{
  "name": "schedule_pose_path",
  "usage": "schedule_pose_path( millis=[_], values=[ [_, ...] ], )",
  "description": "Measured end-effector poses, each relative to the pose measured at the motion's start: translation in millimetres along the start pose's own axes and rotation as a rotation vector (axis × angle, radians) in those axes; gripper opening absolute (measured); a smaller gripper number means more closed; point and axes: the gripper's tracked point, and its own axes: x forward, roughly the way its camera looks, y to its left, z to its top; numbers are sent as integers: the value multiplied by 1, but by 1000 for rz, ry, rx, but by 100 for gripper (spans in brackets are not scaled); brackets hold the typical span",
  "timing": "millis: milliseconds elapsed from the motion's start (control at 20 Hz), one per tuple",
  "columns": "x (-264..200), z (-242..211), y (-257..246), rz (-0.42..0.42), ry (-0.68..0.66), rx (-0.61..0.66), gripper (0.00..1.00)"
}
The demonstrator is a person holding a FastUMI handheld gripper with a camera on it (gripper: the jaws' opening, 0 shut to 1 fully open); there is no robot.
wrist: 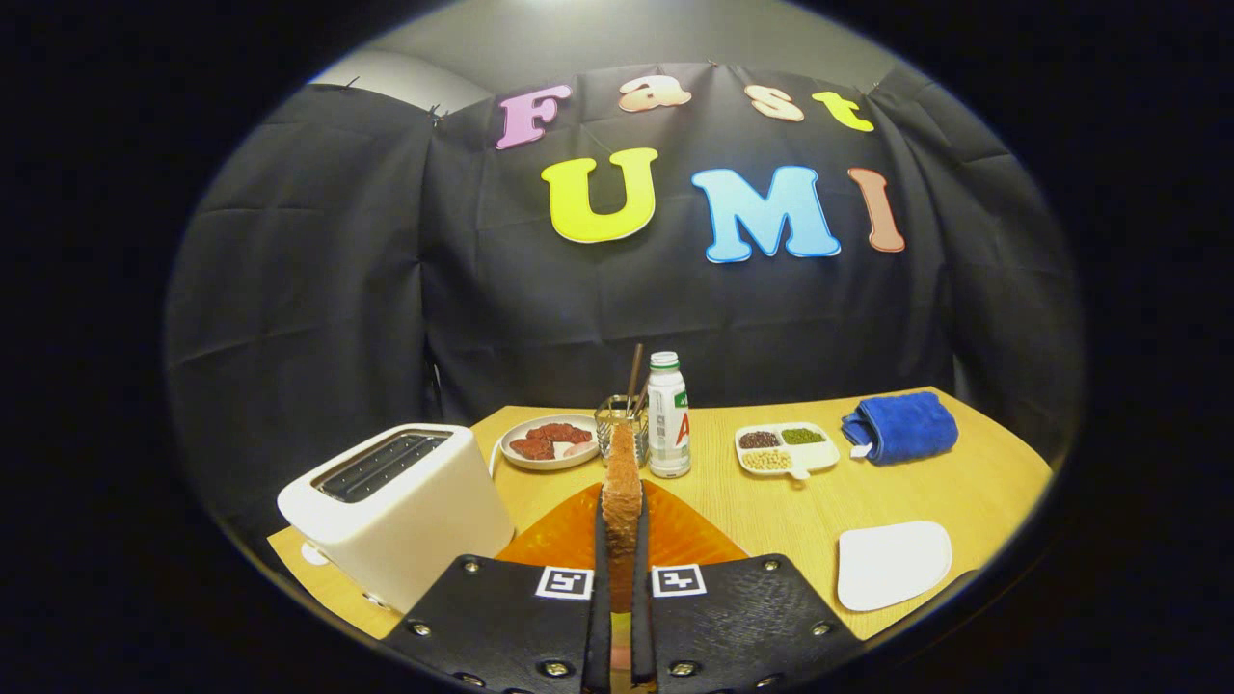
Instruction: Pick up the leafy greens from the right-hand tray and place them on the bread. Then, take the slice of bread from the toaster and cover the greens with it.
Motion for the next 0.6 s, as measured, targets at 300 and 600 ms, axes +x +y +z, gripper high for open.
schedule_pose_path(
  millis=[300,600],
  values=[
    [-4,-25,-5,3,22,28,8],
    [-5,-37,12,47,37,56,8]
  ],
)
